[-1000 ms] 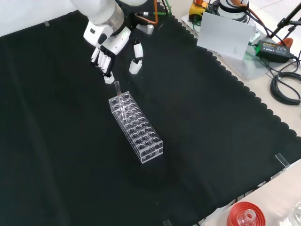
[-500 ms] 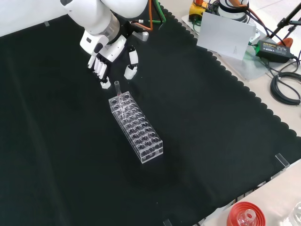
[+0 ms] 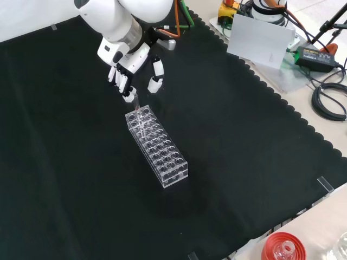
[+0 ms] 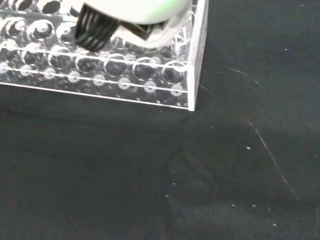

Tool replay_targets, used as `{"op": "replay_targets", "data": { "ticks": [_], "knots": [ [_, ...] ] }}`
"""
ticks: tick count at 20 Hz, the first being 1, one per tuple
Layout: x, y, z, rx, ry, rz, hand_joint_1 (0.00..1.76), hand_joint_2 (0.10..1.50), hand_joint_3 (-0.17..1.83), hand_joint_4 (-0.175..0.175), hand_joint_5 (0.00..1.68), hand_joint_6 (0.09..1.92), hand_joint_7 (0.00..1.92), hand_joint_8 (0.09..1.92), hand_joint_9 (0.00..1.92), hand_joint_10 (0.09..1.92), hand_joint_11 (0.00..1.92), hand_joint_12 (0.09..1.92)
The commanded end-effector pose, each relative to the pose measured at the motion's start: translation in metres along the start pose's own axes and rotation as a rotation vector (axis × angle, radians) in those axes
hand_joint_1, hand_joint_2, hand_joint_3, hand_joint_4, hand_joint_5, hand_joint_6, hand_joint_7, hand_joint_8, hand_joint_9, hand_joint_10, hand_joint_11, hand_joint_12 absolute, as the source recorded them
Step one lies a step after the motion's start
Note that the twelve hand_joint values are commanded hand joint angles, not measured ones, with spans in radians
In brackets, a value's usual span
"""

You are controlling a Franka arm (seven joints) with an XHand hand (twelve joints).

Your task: Pick up the test tube.

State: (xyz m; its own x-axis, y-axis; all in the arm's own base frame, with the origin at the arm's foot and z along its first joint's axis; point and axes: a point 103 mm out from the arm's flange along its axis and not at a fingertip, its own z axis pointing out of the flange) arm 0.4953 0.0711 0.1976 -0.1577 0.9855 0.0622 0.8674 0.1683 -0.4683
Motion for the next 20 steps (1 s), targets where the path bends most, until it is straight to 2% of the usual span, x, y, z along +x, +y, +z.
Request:
{"op": "replay_targets", "data": {
  "ticks": [1, 6, 15, 20],
  "knots": [
    [0.008, 0.006, 0.0, -0.008, 0.003, -0.017, 1.09, 0.6, 0.71, -0.135, 0.5, 0.88, 0.83, 0.83, 0.67, 0.87, 0.35, 1.47],
    [0.012, 0.012, -0.002, -0.021, -0.001, -0.019, 1.1, 0.59, 0.73, -0.145, 0.53, 0.9, 0.86, 0.82, 0.69, 0.86, 0.37, 1.46],
    [0.02, 0.028, 0.005, -0.018, -0.03, -0.002, 1.19, 0.56, 0.8, -0.175, 0.67, 0.92, 1.04, 0.77, 0.82, 0.8, 0.47, 1.41],
    [0.009, 0.017, 0.004, -0.019, -0.02, 0.01, 1.19, 0.56, 0.81, -0.175, 0.7, 0.93, 1.08, 0.76, 0.85, 0.79, 0.49, 1.41]
  ]
}}
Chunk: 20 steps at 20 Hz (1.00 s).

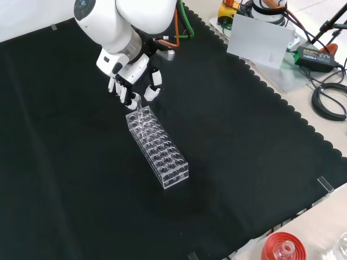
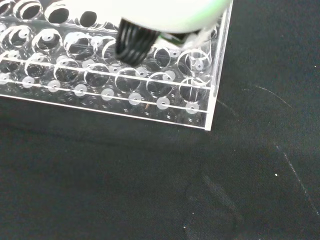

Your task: Pick up the test tube.

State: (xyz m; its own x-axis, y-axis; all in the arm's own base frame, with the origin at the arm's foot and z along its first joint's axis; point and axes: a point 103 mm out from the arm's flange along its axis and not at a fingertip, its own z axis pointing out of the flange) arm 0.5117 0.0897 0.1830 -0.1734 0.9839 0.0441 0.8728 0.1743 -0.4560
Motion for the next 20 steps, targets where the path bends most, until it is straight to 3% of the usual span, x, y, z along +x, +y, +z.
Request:
{"op": "replay_targets", "data": {
  "ticks": [1, 6, 9, 12, 16, 20],
  "knots": [
    [-0.007, -0.007, -0.001, -0.007, 0.001, 0.02, 1.19, 0.56, 0.82, -0.175, 0.7, 0.93, 1.09, 0.75, 0.86, 0.79, 0.5, 1.4],
    [-0.01, -0.006, -0.004, -0.045, 0.003, 0.055, 1.18, 0.56, 0.79, -0.175, 0.85, 0.86, 1.26, 0.67, 0.97, 0.73, 0.57, 1.37],
    [-0.01, -0.006, -0.006, -0.062, -0.009, 0.066, 1.19, 0.77, 0.48, -0.175, 1.13, 0.74, 1.4, 0.6, 1.08, 0.68, 0.63, 1.34],
    [-0.008, -0.004, -0.006, -0.066, -0.013, 0.072, 1.27, 0.8, 0.38, -0.175, 1.23, 0.61, 1.36, 0.55, 1.17, 0.63, 0.68, 1.3],
    [-0.007, -0.003, -0.009, -0.092, -0.029, 0.081, 1.31, 0.74, 0.47, -0.175, 1.28, 0.55, 1.35, 0.52, 1.25, 0.59, 0.74, 1.26],
    [-0.004, -0.001, -0.014, -0.136, -0.038, 0.085, 1.42, 0.67, 0.57, -0.175, 1.28, 0.58, 1.43, 0.6, 1.27, 0.46, 0.85, 1.21]
  ]
}}
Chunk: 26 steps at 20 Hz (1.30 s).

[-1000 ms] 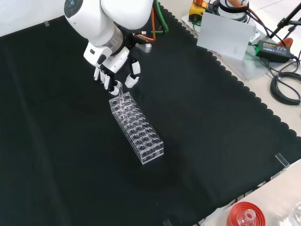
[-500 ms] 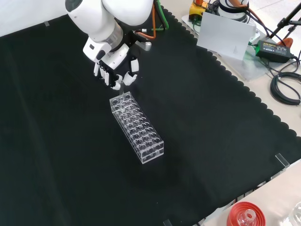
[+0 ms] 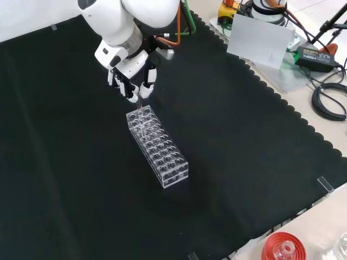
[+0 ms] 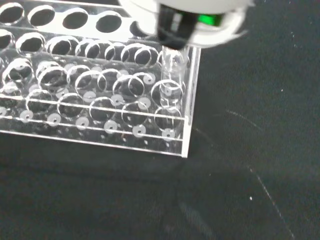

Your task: Pick up the test tube.

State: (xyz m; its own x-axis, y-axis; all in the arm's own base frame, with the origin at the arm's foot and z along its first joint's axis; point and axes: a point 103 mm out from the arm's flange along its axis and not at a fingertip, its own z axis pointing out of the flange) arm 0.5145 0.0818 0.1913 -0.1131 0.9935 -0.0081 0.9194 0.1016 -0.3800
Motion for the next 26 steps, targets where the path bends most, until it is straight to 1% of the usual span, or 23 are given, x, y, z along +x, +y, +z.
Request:
{"op": "replay_targets", "data": {
  "ticks": [1, 4, 9, 21, 26],
  "knots": [
    [0.004, 0.002, -0.007, -0.063, -0.013, 0.007, 1.43, 0.64, 0.62, -0.175, 1.29, 0.58, 1.44, 0.6, 1.28, 0.46, 0.88, 1.2],
    [0.006, 0.003, -0.011, -0.087, -0.013, 0.005, 1.44, 0.57, 0.72, -0.175, 1.31, 0.59, 1.46, 0.62, 1.31, 0.47, 0.94, 1.19],
    [0.009, 0.003, -0.014, -0.102, -0.012, -0.008, 1.44, 0.53, 0.8, -0.175, 1.33, 0.59, 1.46, 0.63, 1.34, 0.46, 0.97, 1.19],
    [0.011, 0.002, -0.021, -0.128, -0.018, -0.026, 1.45, 0.48, 0.85, -0.175, 1.38, 0.53, 1.5, 0.56, 1.39, 0.42, 0.99, 1.19],
    [0.009, -0.005, -0.034, -0.153, -0.014, -0.028, 1.45, 0.47, 0.86, -0.175, 1.38, 0.52, 1.51, 0.55, 1.39, 0.42, 0.99, 1.19]
  ]
}}
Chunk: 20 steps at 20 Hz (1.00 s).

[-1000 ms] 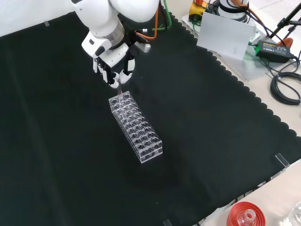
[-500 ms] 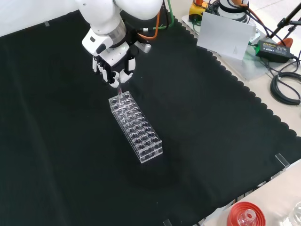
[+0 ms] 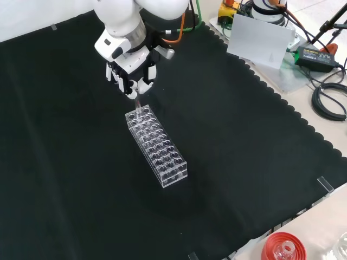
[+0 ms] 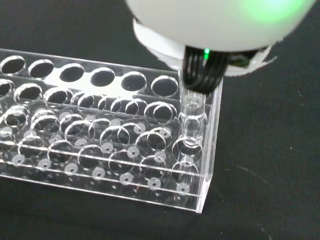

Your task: Pick up the test tube.

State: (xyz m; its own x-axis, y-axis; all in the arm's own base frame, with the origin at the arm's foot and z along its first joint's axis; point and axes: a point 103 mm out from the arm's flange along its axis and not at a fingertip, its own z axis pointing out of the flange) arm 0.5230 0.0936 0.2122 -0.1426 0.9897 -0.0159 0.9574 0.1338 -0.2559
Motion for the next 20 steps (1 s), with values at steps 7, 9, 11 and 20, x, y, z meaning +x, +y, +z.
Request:
{"op": "replay_targets", "data": {
  "ticks": [7, 9, 11, 20],
  "knots": [
    [-0.008, -0.008, -0.03, -0.051, 0.002, -0.011, 1.45, 0.47, 0.86, -0.175, 1.38, 0.52, 1.51, 0.55, 1.39, 0.42, 0.99, 1.19],
    [-0.008, -0.009, -0.037, -0.059, 0.0, -0.017, 1.45, 0.47, 0.87, -0.175, 1.39, 0.52, 1.51, 0.55, 1.39, 0.42, 0.99, 1.19],
    [-0.009, -0.01, -0.043, -0.066, -0.003, -0.022, 1.45, 0.47, 0.87, -0.175, 1.39, 0.52, 1.51, 0.54, 1.39, 0.42, 0.99, 1.19],
    [-0.014, -0.02, -0.08, -0.111, 0.0, -0.04, 1.45, 0.46, 0.87, -0.175, 1.39, 0.52, 1.52, 0.54, 1.39, 0.42, 0.99, 1.19]
  ]
}}
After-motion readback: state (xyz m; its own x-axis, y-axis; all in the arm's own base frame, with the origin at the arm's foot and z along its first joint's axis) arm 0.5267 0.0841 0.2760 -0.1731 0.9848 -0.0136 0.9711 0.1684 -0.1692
